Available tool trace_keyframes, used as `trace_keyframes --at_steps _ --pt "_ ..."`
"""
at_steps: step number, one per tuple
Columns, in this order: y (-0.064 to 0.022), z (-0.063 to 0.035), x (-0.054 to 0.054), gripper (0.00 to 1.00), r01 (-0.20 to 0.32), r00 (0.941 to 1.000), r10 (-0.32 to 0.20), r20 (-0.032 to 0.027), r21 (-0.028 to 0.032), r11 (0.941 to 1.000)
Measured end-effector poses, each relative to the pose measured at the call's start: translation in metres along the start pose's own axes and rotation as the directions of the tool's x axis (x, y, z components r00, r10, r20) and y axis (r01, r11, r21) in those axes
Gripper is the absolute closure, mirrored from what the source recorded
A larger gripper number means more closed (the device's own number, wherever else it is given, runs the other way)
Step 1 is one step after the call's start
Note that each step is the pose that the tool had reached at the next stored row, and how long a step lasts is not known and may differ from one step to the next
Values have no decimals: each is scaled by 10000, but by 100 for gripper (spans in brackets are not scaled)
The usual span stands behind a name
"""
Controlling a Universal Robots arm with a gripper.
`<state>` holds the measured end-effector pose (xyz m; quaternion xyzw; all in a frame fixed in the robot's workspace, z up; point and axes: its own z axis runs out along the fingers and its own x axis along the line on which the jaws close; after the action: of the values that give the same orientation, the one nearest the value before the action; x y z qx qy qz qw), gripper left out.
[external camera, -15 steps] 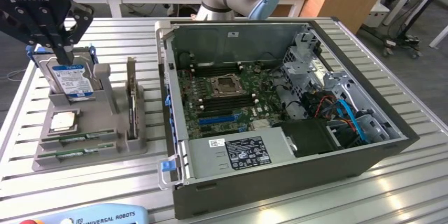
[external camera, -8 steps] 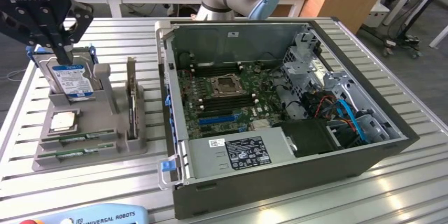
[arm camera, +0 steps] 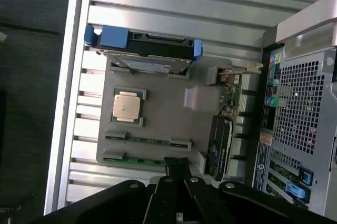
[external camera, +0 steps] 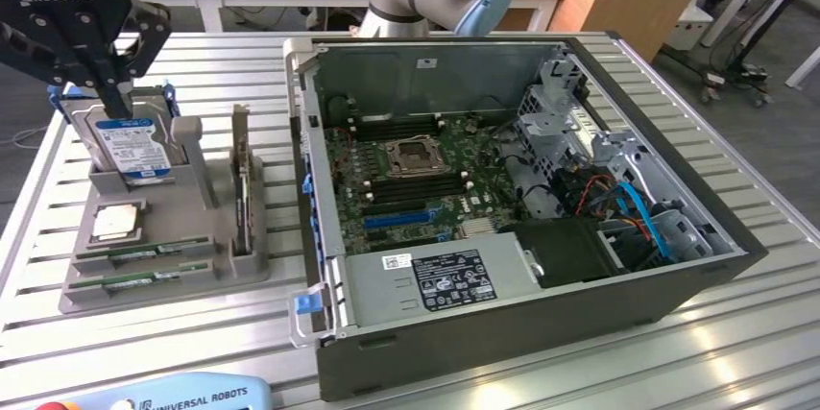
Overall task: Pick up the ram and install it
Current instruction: 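Pick up the ram and move it above insertion slot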
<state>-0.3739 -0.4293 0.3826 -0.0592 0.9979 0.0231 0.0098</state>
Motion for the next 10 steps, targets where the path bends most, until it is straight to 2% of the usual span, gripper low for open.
trace_keyframes --at_steps 10 --pt "0 0 0 90 871 9962 -871 -39 -22 9962"
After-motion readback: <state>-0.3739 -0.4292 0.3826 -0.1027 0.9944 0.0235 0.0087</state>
